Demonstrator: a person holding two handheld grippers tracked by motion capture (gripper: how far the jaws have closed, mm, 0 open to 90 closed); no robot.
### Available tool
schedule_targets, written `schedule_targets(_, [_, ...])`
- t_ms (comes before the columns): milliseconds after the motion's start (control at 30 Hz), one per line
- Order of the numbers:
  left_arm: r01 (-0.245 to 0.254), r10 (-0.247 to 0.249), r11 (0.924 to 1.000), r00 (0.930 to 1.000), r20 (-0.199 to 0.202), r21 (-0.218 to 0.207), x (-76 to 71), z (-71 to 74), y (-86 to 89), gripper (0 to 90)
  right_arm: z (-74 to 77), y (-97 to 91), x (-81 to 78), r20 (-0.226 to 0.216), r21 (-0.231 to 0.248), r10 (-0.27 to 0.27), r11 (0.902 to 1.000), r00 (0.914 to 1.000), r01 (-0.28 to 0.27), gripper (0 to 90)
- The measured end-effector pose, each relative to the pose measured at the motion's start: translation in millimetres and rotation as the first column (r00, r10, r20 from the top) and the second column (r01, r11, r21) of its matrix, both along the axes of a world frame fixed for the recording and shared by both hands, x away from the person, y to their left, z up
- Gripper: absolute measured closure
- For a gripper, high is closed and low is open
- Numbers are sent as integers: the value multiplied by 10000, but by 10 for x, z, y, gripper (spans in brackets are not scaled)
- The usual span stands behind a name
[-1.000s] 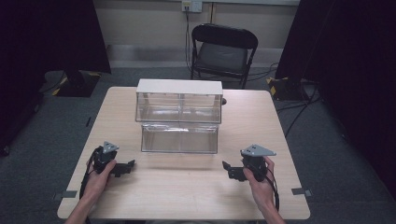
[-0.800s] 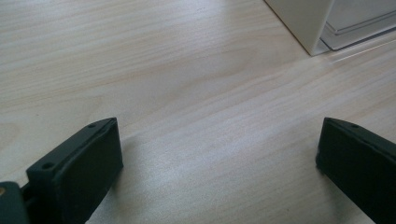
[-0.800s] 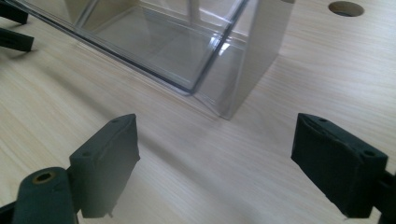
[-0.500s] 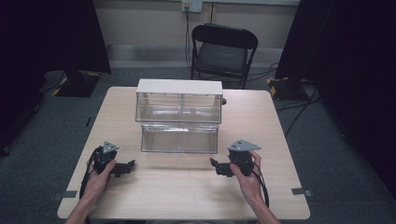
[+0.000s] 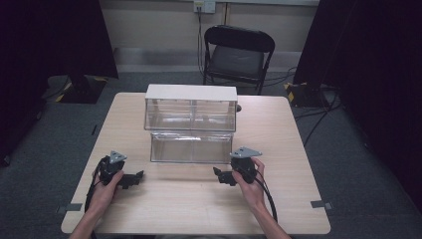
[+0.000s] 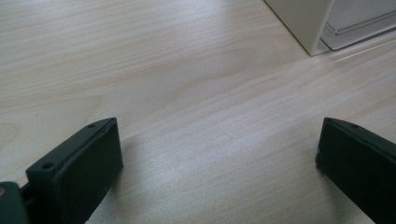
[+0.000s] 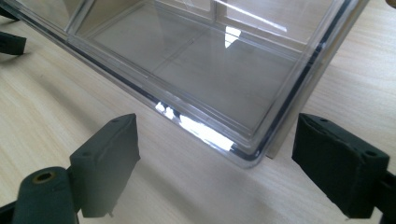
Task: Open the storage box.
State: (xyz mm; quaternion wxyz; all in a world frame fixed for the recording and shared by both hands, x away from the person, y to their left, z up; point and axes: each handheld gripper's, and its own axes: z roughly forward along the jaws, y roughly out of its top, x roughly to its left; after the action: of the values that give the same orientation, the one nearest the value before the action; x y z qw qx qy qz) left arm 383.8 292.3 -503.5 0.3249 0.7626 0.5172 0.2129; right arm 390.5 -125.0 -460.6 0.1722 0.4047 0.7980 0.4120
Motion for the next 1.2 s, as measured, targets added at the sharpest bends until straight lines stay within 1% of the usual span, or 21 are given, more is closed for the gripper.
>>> schedule_targets(167, [-2, 2, 10000, 10000, -2, -2, 0, 0, 0, 0, -61, 14, 82, -158, 24, -285, 9996, 9995, 285, 140])
schedule_targets(300, [-2, 2, 10000, 10000, -2, -2, 0, 0, 0, 0, -78, 19, 102, -123, 23, -346, 9994, 9993, 347, 140])
schedule_targets(333, [-6, 6, 10000, 10000, 0, -7, 0, 0, -1, 0, -98, 20, 115, -216, 72, -452, 9989, 9987, 453, 140])
schedule_targets(400, [3, -3, 10000, 10000, 1, 2, 0, 0, 0, 0, -115, 22, 126, -187, -66, -522, 9986, 9985, 520, 141])
schedule_targets(533, [12, -12, 10000, 10000, -7, 1, 1, 1, 1, 0, -144, 5, 134, -187, -87, -686, 9976, 9975, 684, 139])
schedule_targets(567, [27, -27, 10000, 10000, 15, 7, 4, 0, 2, 0, -153, 8, 144, -211, -1, -656, 9978, 9976, 656, 138])
schedule_targets(633, [28, -28, 10000, 10000, 16, 7, 3, 0, 2, 0, -151, 20, 140, -240, 19, -673, 9977, 9974, 674, 138])
schedule_targets(667, [27, -27, 10000, 10000, 14, 7, 3, 0, 2, 0, -145, 39, 135, -151, 25, -604, 9982, 9981, 604, 138])
schedule_targets(800, [29, -29, 10000, 10000, 14, 6, 4, 0, 2, 0, -131, 51, 123, -45, 76, -531, 9986, 9986, 531, 133])
schedule_targets(1200, [22, -22, 10000, 10000, 21, -13, 4, -1, 1, 0, -86, 74, 84, 19, 274, -490, 9984, 9988, 489, 132])
